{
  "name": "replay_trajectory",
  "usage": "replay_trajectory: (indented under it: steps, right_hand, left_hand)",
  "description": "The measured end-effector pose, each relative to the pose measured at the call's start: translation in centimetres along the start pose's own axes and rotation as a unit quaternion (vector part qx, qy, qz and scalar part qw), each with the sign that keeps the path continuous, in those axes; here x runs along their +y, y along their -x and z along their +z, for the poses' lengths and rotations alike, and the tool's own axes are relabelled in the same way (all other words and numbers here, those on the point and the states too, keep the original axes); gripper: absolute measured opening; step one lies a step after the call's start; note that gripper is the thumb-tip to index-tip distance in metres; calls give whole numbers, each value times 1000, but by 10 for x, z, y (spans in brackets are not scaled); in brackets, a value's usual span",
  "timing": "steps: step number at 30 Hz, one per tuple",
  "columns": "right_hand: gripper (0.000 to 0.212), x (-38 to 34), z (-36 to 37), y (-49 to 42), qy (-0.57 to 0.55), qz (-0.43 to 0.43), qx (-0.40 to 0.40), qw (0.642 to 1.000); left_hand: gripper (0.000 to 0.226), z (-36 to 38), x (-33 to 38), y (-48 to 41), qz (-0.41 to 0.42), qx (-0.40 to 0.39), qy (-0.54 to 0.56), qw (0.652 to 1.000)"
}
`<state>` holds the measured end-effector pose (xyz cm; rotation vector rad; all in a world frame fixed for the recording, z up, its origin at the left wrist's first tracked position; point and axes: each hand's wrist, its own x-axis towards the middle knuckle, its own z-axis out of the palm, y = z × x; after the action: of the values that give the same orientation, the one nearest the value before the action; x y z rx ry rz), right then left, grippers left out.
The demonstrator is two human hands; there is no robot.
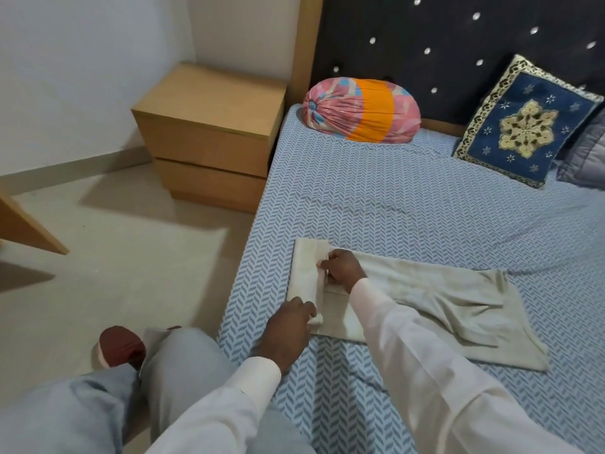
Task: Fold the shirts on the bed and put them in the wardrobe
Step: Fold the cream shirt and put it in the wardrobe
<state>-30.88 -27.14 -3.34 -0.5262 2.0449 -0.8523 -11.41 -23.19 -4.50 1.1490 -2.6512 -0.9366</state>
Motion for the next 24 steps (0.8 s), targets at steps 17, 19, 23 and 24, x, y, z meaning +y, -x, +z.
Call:
replay_trajectory:
  steps: [17, 19, 23, 24]
  right_hand:
    - [48, -17, 17, 14, 370, -206, 50, 905]
    - [50, -12, 27, 14, 396, -169, 6, 903]
    - [85, -16, 40, 18, 460, -114, 20, 881]
    - [93, -20, 42, 21, 487, -116, 30, 865]
  left_hand:
    - [55, -1, -11, -5, -223, 55, 21, 973]
    - [56, -1, -10, -10, -252, 23, 50, 966]
    - [46, 3, -14, -19, -252, -23, 91, 963]
    - [42, 3, -14, -19, -246, -23, 122, 961]
